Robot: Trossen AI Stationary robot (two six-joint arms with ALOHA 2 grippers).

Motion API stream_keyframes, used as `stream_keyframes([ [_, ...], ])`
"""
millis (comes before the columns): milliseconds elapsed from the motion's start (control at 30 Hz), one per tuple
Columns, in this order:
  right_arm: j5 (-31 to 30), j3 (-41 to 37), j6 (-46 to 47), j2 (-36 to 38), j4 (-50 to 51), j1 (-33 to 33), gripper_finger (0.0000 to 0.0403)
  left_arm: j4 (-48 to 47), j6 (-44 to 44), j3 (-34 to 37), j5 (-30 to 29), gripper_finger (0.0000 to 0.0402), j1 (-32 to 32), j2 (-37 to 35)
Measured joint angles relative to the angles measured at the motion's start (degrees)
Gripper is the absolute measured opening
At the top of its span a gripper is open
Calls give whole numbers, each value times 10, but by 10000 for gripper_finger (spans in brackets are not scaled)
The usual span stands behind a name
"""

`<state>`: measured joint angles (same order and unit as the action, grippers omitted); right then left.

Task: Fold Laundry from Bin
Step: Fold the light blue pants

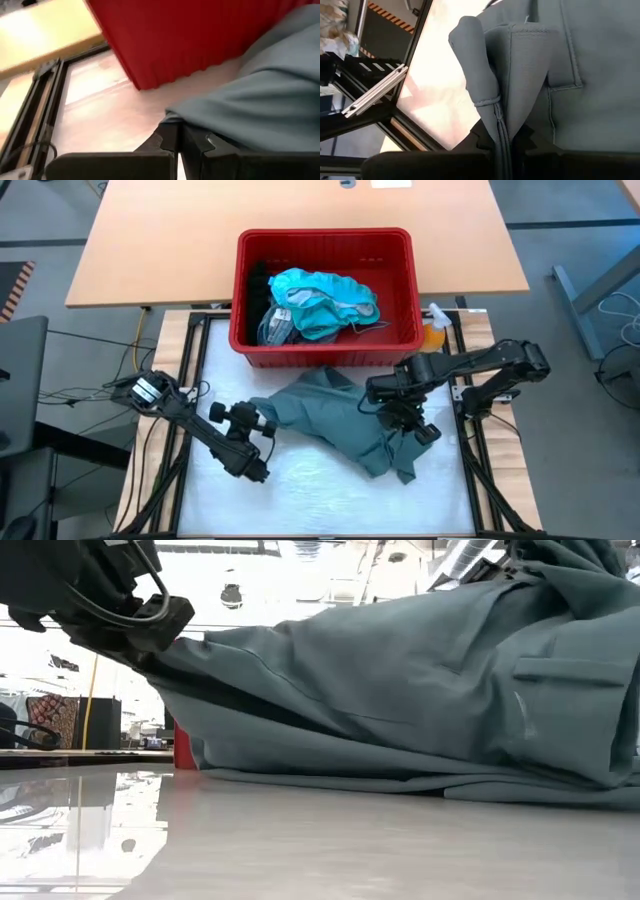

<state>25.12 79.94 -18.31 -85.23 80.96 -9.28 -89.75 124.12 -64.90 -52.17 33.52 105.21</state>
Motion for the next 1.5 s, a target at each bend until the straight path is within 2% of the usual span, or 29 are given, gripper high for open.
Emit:
stream_keyframes([
  [167,0,-26,24,9,-8,1,38,-2,-34,0,5,0,11,0],
  [233,-8,-31,44,7,-7,0,51,-2,-37,0,8,0,17,0],
  [333,-27,-36,62,6,-4,-5,88,-3,-35,0,11,0,26,0],
  [600,-27,-36,31,6,50,-26,212,7,-31,-6,13,0,28,0],
  [733,-35,-37,35,6,98,-36,249,7,-30,-6,12,0,25,0],
  [1000,-79,-37,52,13,91,-51,254,21,-36,-6,4,0,22,0],
  [1133,-67,-37,97,12,92,-67,254,26,-68,-6,9,0,26,0],
  [1300,4,-37,137,12,92,-107,254,46,-103,-6,9,0,36,0],
  [1400,-1,-37,177,12,82,-117,254,71,-106,-6,-5,0,41,0],
  [1500,-9,-37,247,13,24,-116,254,125,-130,-6,-34,0,45,0],
])
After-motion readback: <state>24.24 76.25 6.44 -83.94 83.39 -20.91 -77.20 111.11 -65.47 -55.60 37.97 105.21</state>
